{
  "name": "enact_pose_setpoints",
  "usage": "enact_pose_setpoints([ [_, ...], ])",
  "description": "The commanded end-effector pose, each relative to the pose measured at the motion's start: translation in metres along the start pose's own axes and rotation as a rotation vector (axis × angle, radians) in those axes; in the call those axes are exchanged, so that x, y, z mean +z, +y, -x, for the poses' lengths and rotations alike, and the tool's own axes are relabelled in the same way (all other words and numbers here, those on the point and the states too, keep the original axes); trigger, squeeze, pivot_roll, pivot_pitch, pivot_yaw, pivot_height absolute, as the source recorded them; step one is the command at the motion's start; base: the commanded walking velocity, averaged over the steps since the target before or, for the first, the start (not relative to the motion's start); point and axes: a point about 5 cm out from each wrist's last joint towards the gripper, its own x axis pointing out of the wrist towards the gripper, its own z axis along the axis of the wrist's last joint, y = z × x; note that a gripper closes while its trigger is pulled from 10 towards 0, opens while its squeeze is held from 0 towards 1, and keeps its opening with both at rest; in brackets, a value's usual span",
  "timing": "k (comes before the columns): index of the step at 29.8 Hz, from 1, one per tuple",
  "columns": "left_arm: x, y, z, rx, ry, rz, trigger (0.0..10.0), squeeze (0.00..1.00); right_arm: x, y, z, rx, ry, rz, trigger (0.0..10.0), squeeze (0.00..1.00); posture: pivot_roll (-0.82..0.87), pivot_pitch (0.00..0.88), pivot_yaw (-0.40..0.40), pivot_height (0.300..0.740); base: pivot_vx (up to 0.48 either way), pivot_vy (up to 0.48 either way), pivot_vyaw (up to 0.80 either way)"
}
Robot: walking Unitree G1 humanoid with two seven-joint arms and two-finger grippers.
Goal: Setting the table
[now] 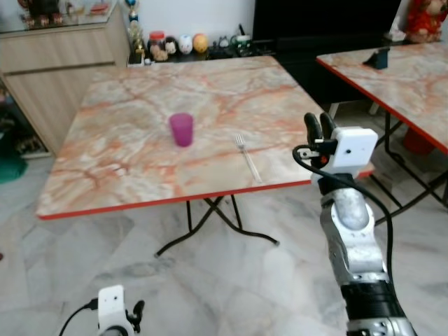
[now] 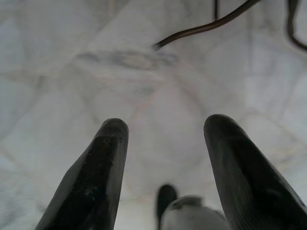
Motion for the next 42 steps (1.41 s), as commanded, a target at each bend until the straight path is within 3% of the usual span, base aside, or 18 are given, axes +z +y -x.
enact_pose_setpoints([
  [1, -0.001, -0.001, 0.000, 0.007, 0.007, 0.010, 10.0, 0.00, 0.002, -0.006, -0.001, -0.009, -0.005, 0.019, 10.0, 0.00, -0.09, 0.000, 0.018, 0.707, 0.000, 0.000, 0.00],
  [21, -0.003, -0.001, 0.001, 0.005, 0.005, 0.024, 10.0, 0.00, -0.013, -0.023, 0.015, -0.041, 0.066, 0.063, 10.0, 0.00, -0.09, 0.000, 0.017, 0.707, 0.000, 0.000, 0.00],
  [26, -0.003, -0.001, 0.001, 0.006, 0.005, 0.016, 10.0, 0.00, -0.010, -0.023, 0.016, -0.027, 0.044, 0.099, 10.0, 0.00, -0.09, 0.000, 0.022, 0.707, 0.280, 0.000, 0.32],
  [33, -0.001, 0.000, 0.000, 0.002, -0.001, 0.010, 10.0, 0.00, -0.012, -0.030, 0.019, -0.056, 0.060, 0.090, 10.0, 0.00, -0.10, 0.000, 0.027, 0.707, 0.266, 0.000, 0.34],
  [42, 0.000, -0.001, 0.000, -0.003, -0.002, 0.005, 10.0, 0.00, -0.010, -0.026, 0.016, -0.060, 0.051, 0.068, 10.0, 0.00, -0.10, 0.000, 0.028, 0.707, 0.294, 0.000, 0.00],
])
